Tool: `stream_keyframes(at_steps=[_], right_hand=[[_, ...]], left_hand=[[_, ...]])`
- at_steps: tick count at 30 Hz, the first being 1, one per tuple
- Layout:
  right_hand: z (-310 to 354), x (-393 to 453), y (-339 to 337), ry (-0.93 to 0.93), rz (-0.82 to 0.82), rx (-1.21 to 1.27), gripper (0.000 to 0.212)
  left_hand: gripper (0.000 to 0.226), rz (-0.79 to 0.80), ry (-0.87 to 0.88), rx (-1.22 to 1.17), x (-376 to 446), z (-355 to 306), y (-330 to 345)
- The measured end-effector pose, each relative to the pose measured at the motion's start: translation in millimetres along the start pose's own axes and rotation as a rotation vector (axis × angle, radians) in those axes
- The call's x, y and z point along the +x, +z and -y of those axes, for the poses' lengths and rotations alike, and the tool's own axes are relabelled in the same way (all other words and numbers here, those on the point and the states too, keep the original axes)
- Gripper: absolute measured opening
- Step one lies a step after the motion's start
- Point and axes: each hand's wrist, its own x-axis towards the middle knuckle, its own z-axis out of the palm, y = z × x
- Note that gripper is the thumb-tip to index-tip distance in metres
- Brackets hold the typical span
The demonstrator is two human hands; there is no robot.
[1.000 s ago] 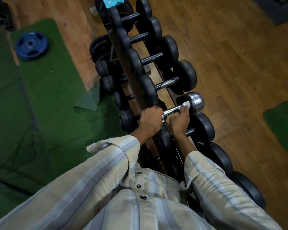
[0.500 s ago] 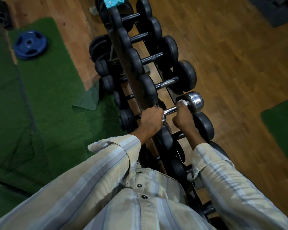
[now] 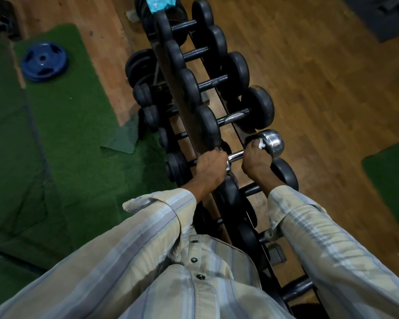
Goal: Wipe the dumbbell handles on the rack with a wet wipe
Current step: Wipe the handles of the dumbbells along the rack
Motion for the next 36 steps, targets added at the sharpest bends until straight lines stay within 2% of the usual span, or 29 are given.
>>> stream_keyframes(at_steps=[5, 12, 15, 18, 22, 26, 28, 32, 35, 36], right_hand=[[6, 7, -3, 0.059, 0.037, 0.074, 0.067], [15, -23, 34, 0.157, -0.104, 0.442, 0.101], [22, -20, 42, 0.216, -0.112, 0.629, 0.103], [33, -12, 35, 0.287, -0.126, 0.781, 0.103], [40, 6, 18, 0.474, -0.109, 1.044, 0.087], [42, 13, 2, 0.637, -0.179, 1.587, 0.078], [43, 20, -6, 0.732, -0.215, 1.775, 0.073], [32, 20, -7, 0.818, -0.075, 1.866, 0.065], [20, -2, -13, 0.83, 0.093, 2.164, 0.024], [17, -7, -15, 0.833, 0.113, 2.283, 0.02]], left_hand=[[0.025, 0.0, -0.004, 0.016, 0, 1, 0], [0.028, 0.014, -0.005, 0.021, -1, 2, -2], [0.029, 0.016, -0.003, 0.027, -1, 2, -2], [0.02, 0.024, 0.0, 0.027, 1, 3, 0], [0.021, 0.026, 0.011, 0.028, 2, 6, 1], [0.024, 0.02, 0.011, 0.023, 2, 5, 0], [0.022, 0.021, 0.014, 0.019, 3, 4, -1], [0.024, 0.017, 0.019, 0.01, 3, 3, -1], [0.026, 0.013, 0.023, 0.01, 2, 4, 0], [0.027, 0.01, 0.024, 0.012, 1, 4, 1]])
